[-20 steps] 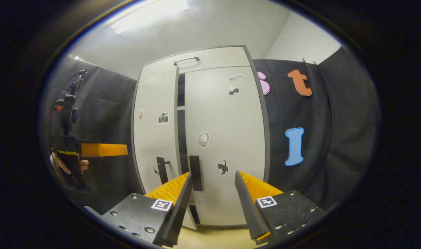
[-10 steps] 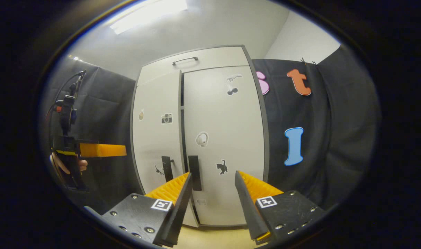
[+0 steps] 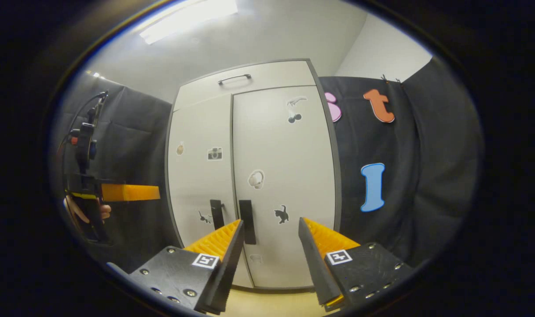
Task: Grab one shoe with the right hand and put it into the shoe cabinet, grab the other shoe with the left hand and put it into the shoe cabinet; then close the right door with the right hand and the left door with the left hand.
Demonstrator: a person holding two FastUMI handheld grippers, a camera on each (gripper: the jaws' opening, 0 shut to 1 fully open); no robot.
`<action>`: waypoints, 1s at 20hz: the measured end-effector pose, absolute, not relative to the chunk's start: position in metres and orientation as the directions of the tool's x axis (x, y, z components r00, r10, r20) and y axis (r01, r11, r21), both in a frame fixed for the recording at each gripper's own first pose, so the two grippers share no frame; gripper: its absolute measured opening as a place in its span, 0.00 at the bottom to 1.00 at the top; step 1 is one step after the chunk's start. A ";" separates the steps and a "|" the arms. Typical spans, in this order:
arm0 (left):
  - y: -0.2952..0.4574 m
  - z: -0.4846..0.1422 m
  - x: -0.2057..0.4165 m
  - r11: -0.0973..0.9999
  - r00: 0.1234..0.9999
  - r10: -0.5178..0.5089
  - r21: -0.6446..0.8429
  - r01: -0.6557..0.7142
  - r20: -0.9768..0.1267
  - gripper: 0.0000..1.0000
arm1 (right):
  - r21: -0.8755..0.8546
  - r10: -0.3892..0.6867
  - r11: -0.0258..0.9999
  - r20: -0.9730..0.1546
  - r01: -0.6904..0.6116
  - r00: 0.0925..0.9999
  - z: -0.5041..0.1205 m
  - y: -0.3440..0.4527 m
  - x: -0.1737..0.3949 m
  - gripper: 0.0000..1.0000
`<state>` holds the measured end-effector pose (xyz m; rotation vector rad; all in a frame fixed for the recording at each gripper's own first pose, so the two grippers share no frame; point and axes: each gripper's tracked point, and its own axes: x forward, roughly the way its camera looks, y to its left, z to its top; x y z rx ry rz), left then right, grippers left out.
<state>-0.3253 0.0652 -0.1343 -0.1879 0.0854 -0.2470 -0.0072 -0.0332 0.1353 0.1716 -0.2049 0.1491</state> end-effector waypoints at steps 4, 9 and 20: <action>0.065 -0.134 -0.326 0.951 0.964 -0.258 -0.193 0.242 -0.060 0.94 | 0.161 0.115 0.975 0.212 -0.151 0.970 0.134 -0.034 -0.011 0.74; 0.064 -0.134 -0.328 0.950 0.962 -0.268 -0.178 0.255 -0.053 0.94 | 0.167 0.083 0.979 0.213 -0.120 0.974 0.134 -0.034 -0.021 0.74; 0.047 -0.138 -0.332 0.936 0.939 -0.345 -0.085 0.342 -0.021 0.94 | 0.152 -0.037 0.988 0.199 0.007 0.979 0.126 -0.048 -0.055 0.74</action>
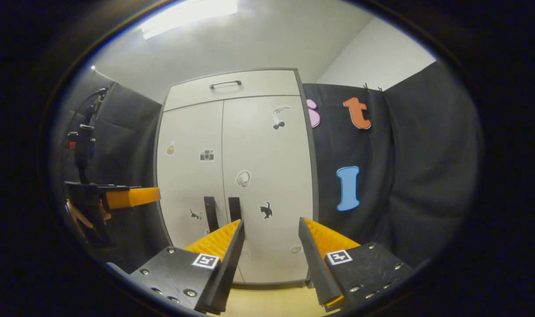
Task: Grab one shoe with the right hand and put it into the shoe cabinet, grab the other shoe with the left hand and put it into the shoe cabinet; then close the right door with the right hand and the left door with the left hand.
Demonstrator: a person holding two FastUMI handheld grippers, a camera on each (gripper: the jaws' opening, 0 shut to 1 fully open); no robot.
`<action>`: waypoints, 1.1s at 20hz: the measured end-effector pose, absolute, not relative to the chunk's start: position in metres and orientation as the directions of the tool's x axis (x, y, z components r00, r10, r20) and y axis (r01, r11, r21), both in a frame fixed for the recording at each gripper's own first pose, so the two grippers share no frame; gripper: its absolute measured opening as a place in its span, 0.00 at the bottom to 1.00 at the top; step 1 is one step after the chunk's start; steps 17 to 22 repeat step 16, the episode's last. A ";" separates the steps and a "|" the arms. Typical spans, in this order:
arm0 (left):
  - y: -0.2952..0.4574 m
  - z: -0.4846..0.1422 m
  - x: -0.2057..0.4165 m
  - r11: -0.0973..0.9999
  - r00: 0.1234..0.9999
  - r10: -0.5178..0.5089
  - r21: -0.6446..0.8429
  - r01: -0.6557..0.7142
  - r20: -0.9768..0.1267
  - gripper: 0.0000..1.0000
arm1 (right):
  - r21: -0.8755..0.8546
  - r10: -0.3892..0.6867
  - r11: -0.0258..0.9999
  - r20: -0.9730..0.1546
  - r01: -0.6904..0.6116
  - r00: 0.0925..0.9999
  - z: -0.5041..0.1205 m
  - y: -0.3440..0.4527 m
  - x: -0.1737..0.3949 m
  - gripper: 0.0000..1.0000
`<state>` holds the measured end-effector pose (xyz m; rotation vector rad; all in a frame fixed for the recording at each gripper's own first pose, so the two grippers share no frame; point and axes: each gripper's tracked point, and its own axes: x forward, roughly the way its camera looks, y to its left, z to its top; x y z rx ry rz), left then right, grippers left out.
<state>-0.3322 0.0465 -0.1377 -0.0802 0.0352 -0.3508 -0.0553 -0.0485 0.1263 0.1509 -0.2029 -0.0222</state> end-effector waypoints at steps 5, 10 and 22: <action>0.020 -0.137 -0.333 0.929 0.932 -0.362 -0.082 0.360 -0.013 0.94 | 0.135 -0.056 0.991 0.229 0.025 0.972 0.134 -0.077 -0.059 0.74; -0.020 -0.124 -0.337 0.947 0.949 -0.314 -0.063 0.315 0.026 0.94 | 0.111 -0.007 0.994 0.260 -0.023 0.966 0.145 -0.118 -0.051 0.74; -0.074 -0.116 -0.356 0.962 0.962 -0.268 -0.042 0.270 0.048 0.94 | 0.097 0.049 0.992 0.277 -0.078 0.960 0.142 -0.172 -0.048 0.74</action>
